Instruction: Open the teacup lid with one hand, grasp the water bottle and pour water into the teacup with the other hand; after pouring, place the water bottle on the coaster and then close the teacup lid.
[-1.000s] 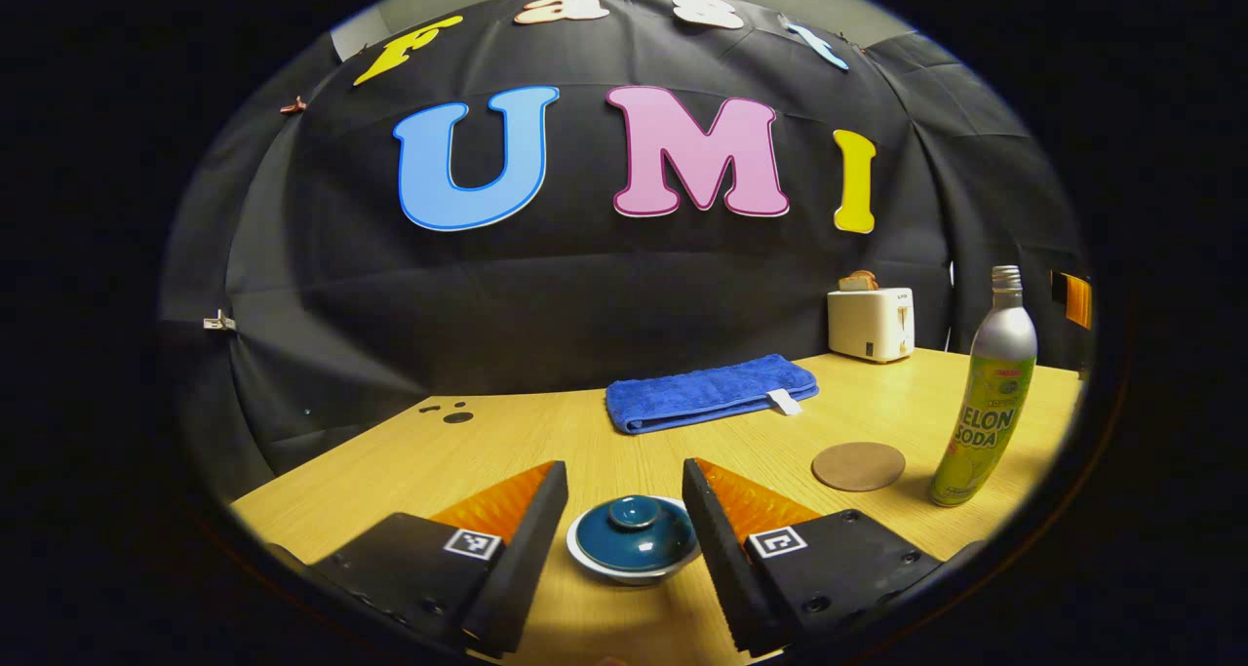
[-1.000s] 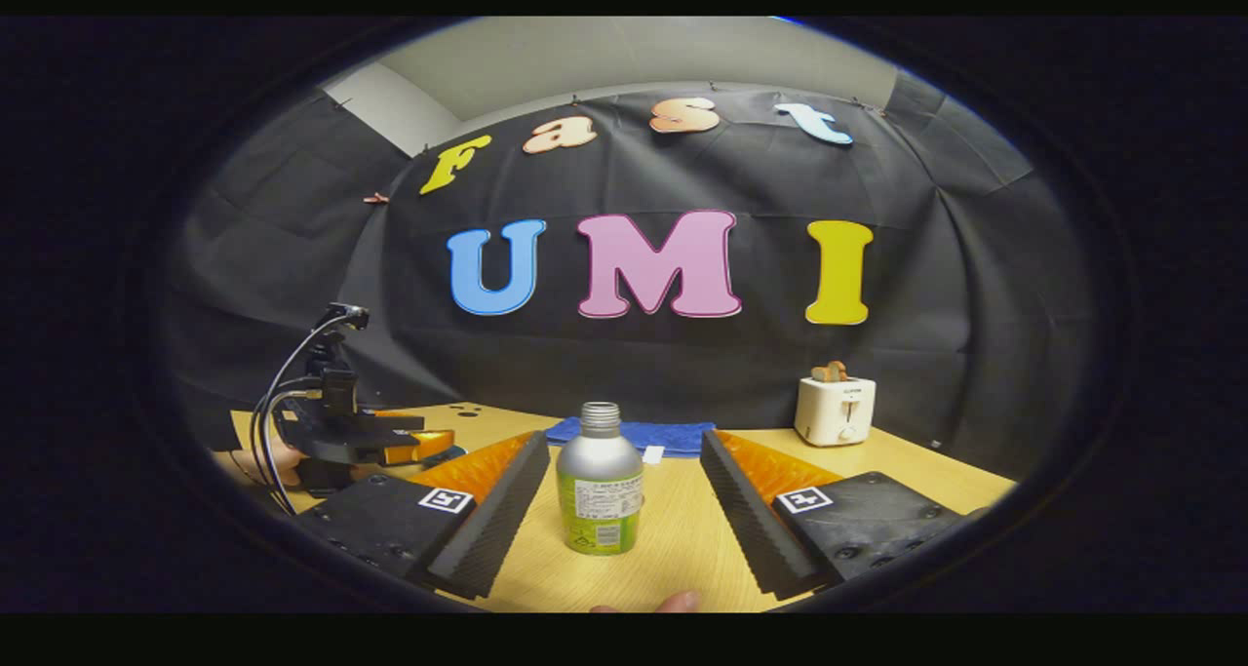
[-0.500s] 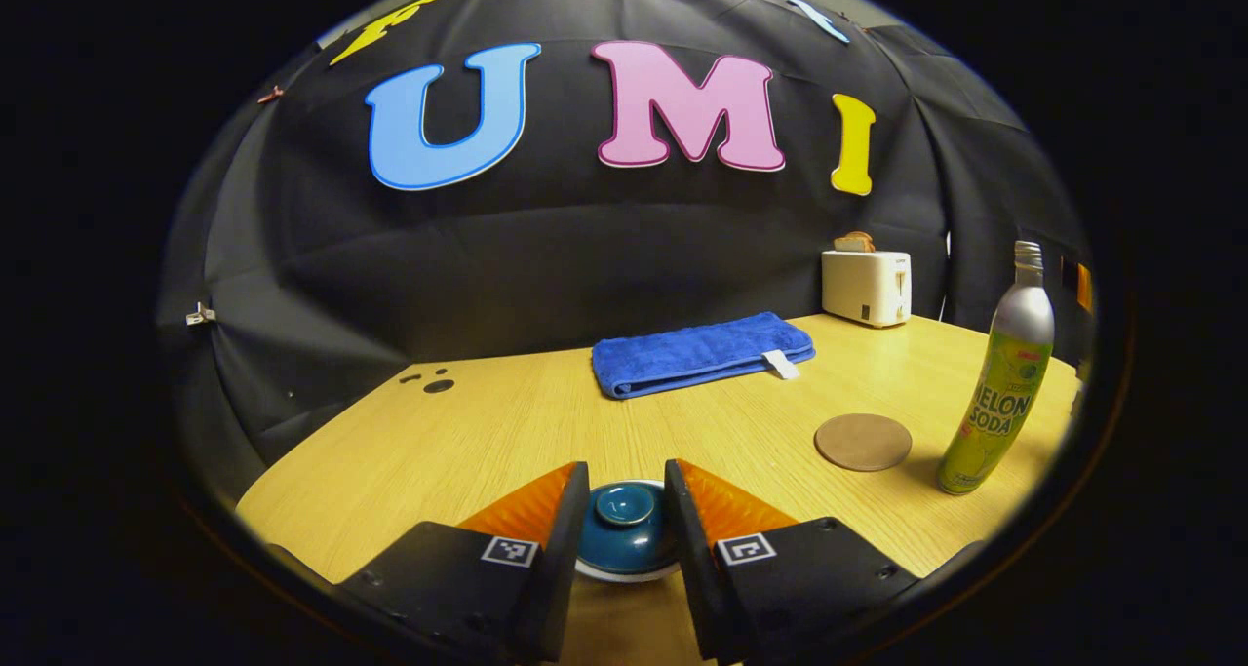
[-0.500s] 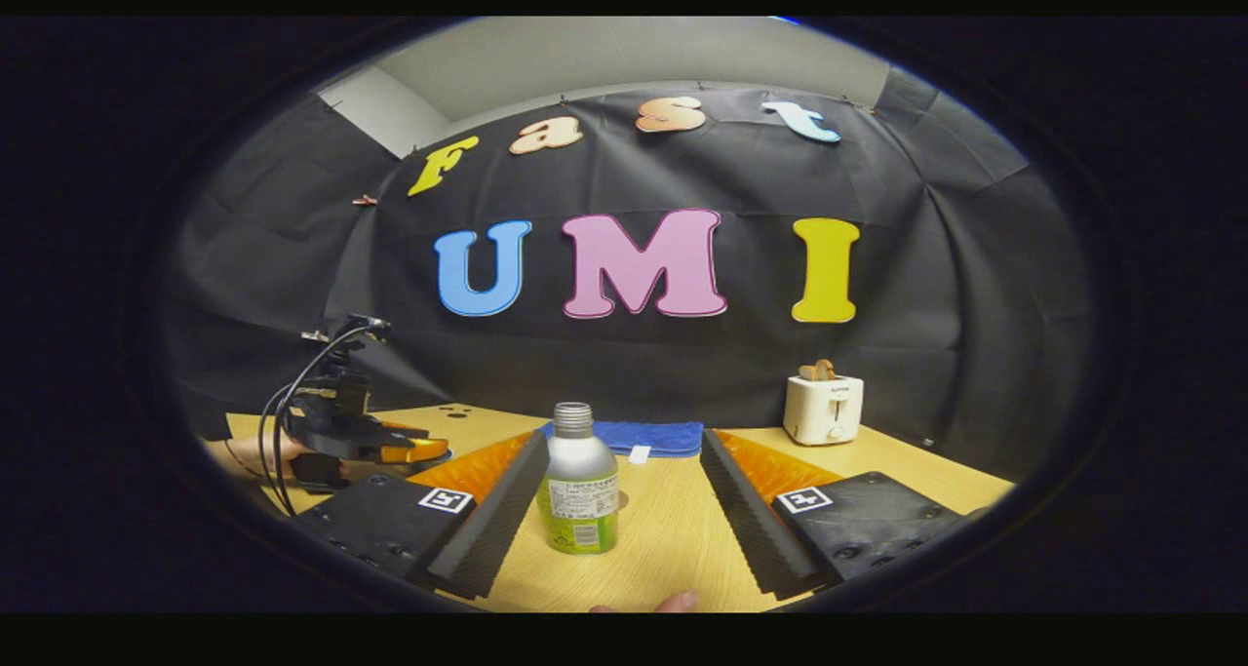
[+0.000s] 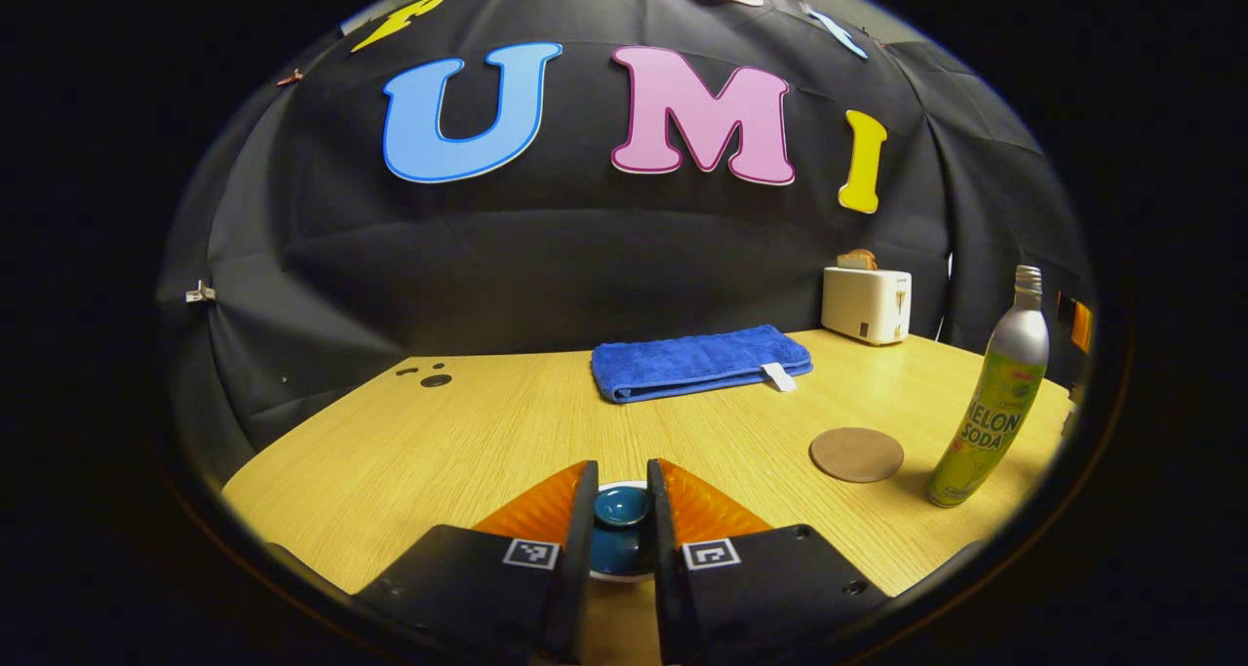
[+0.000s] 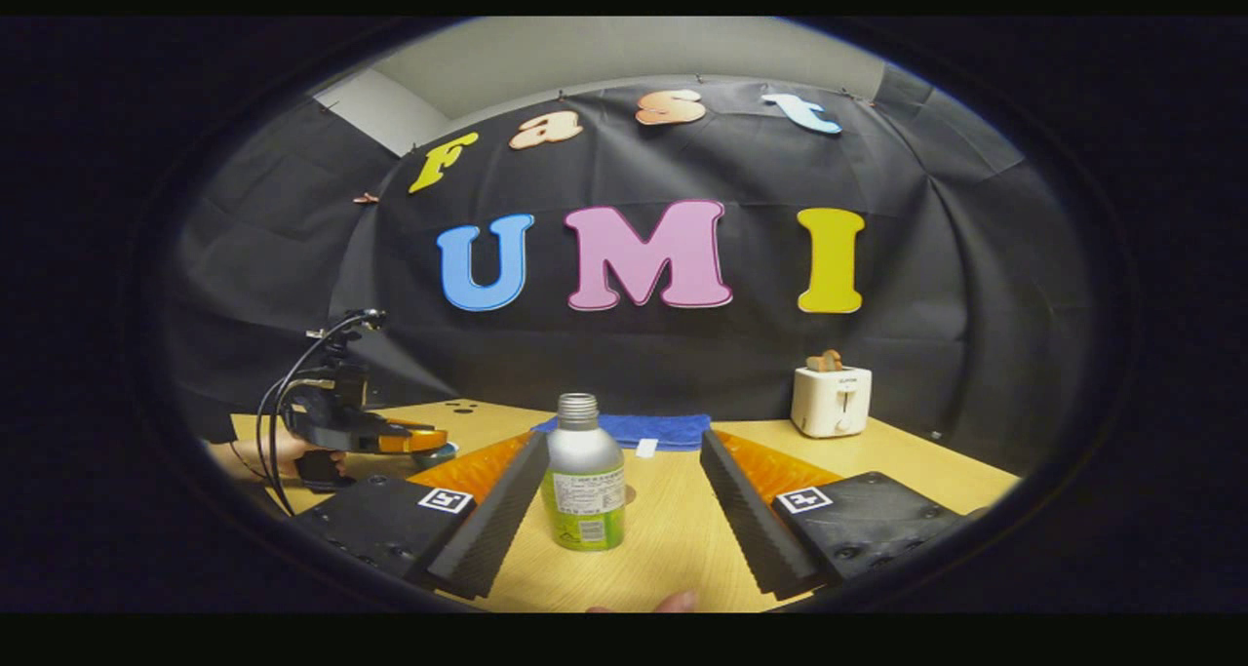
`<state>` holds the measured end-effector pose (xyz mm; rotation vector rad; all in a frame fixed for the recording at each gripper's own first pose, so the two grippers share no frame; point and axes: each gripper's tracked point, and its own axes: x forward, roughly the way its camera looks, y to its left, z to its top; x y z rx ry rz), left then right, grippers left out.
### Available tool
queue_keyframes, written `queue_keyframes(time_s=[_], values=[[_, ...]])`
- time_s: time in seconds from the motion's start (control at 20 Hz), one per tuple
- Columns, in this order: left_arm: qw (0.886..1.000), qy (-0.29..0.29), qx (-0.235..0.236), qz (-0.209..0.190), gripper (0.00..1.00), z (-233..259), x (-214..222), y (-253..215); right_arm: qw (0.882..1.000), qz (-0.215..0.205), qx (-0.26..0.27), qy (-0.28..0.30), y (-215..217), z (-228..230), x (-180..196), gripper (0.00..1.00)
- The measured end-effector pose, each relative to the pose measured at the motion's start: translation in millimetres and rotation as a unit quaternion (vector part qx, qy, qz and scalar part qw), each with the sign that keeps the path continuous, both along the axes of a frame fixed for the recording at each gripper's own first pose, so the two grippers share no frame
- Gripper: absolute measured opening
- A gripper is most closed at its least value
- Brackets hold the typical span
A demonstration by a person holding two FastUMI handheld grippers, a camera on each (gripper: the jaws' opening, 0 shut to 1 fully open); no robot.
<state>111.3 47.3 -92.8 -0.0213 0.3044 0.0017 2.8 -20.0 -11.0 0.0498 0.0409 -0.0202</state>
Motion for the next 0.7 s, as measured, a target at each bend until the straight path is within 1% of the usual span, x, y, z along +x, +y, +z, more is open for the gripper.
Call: queue_keyframes(time_s=[0.1, 0.2, 0.3, 0.35, 0.4, 0.5, 0.6, 0.7], values=[[1.0, -0.018, -0.014, 0.0, 0.31, 9, -4, 1, 1.0, 0.007, 0.011, 0.02, 9, -14, 4, 0.97], [0.999, -0.043, -0.018, 0.007, 0.31, 26, -11, 4, 0.999, 0.007, 0.018, 0.029, 14, -22, 11, 0.96], [0.997, -0.07, -0.022, 0.018, 0.31, 44, -21, 11, 0.999, 0.003, 0.017, 0.036, 19, -29, 18, 0.97], [0.996, -0.082, -0.024, 0.021, 0.34, 52, -28, 12, 0.999, 0.0, 0.014, 0.039, 20, -33, 21, 0.97], [0.995, -0.093, -0.025, 0.026, 0.31, 60, -35, 15, 0.999, -0.003, 0.01, 0.041, 22, -34, 24, 0.97], [0.993, -0.112, -0.033, 0.031, 0.31, 73, -49, 19, 0.999, -0.006, 0.007, 0.051, 26, -44, 31, 0.97], [0.99, -0.125, -0.057, 0.037, 0.3, 83, -60, 28, 0.998, -0.012, 0.0, 0.069, 28, -55, 40, 0.97], [0.985, -0.134, -0.102, 0.043, 0.3, 87, -69, 43, 0.996, -0.014, -0.003, 0.085, 33, -66, 46, 0.97]])
